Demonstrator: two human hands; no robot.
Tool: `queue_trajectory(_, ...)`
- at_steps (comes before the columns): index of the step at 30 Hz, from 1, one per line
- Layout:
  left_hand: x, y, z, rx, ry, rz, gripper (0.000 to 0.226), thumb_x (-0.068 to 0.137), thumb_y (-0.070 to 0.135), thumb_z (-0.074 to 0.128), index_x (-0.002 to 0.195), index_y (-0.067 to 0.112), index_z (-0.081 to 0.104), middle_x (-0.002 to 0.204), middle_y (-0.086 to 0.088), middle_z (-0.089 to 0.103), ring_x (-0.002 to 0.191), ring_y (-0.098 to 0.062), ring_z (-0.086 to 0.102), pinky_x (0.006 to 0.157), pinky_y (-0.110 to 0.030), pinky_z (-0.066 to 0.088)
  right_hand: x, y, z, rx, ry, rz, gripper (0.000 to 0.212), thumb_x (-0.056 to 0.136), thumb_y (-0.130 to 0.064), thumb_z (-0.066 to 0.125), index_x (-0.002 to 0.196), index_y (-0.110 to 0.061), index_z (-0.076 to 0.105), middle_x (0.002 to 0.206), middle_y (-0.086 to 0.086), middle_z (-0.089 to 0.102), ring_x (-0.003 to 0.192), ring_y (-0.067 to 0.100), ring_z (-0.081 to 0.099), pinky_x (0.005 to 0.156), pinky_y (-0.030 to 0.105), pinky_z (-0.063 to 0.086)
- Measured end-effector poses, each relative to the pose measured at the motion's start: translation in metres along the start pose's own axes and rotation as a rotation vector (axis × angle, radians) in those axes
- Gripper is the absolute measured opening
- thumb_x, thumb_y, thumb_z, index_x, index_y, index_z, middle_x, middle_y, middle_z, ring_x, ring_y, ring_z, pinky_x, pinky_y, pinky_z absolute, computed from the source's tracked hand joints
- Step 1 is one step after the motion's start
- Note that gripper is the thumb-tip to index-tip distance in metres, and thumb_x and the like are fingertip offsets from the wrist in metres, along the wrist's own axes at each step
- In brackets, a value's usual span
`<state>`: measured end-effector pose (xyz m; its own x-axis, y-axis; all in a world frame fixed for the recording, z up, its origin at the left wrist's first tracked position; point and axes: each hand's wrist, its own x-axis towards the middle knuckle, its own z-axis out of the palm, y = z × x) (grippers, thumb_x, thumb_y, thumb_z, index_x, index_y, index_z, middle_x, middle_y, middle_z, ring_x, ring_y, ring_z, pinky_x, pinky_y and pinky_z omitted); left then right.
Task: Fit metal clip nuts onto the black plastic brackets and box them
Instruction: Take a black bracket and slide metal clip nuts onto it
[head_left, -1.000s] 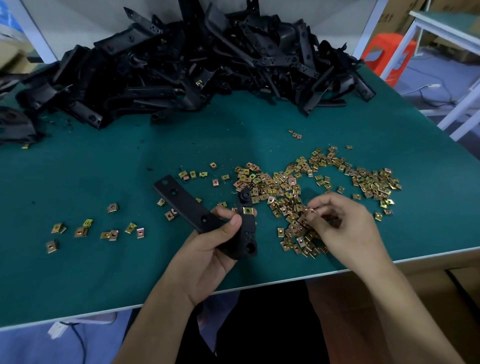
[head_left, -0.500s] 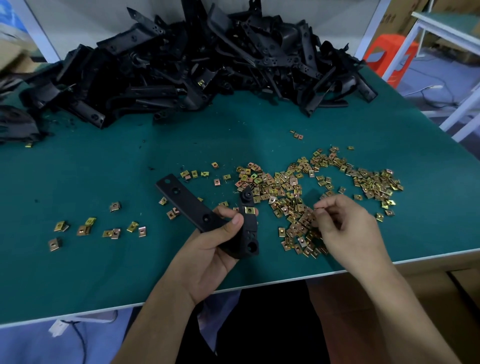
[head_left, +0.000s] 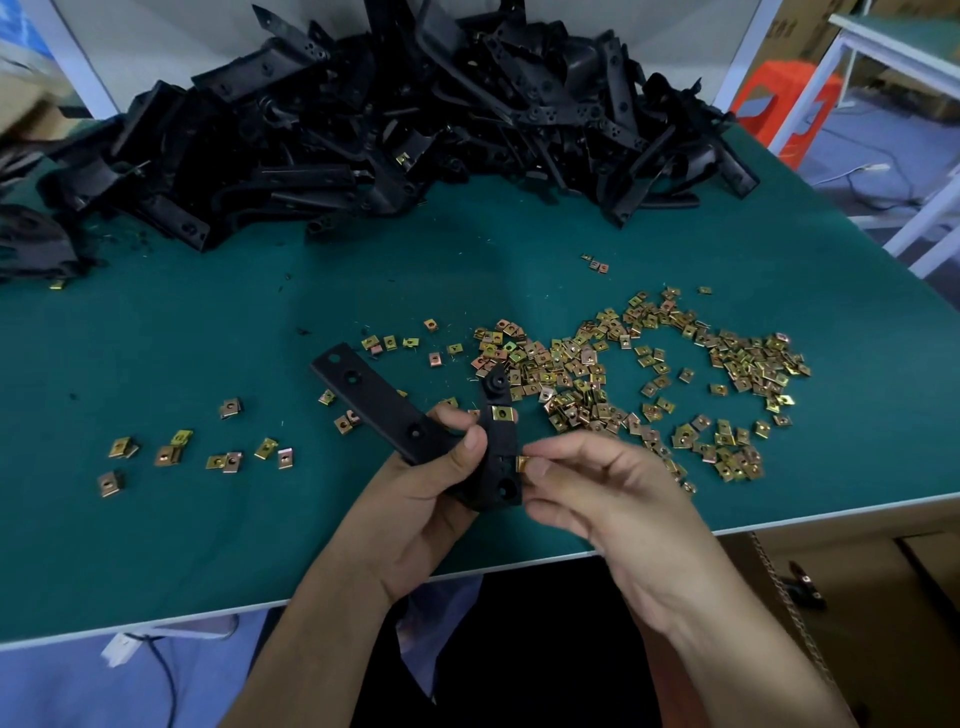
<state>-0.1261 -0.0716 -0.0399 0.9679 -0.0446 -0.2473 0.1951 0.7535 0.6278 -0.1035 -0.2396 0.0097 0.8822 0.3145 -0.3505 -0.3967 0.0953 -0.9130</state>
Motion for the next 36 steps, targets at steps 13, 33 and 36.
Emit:
queue_trajectory(13,-0.002,-0.001,-0.004,0.023,-0.078,0.008,0.044,0.051,0.026,0.102,0.082,0.023,0.072,0.102,-0.008,0.075,0.089,-0.023,0.073,0.076,-0.036,0.062,-0.002,-0.002,-0.001,0.018,-0.100,0.027,0.018,0.064,-0.013,0.079,0.081,-0.017,0.077,0.072,0.012,0.068,0.063,0.016,0.065,0.059,0.021,0.053)
queue_trajectory(33,0.002,-0.010,0.005,0.045,0.155,0.296,0.051,0.083,0.005,0.071,0.128,0.027,0.064,0.128,-0.012,0.069,0.112,-0.030,0.069,0.084,-0.041,0.060,0.003,0.000,-0.008,-0.054,0.043,-0.194,0.041,0.087,0.001,0.069,0.111,-0.033,0.076,0.084,0.006,0.072,0.074,0.006,0.065,0.067,0.014,0.048)
queue_trajectory(36,0.001,-0.020,0.025,0.138,0.179,0.334,0.060,0.081,0.008,0.069,0.135,0.030,0.057,0.122,-0.009,0.073,0.109,-0.024,0.071,0.081,-0.034,0.060,-0.008,-0.001,-0.025,-0.118,0.095,-0.289,0.043,0.089,0.000,0.067,0.112,-0.036,0.075,0.081,0.000,0.072,0.077,0.005,0.067,0.071,0.012,0.049)
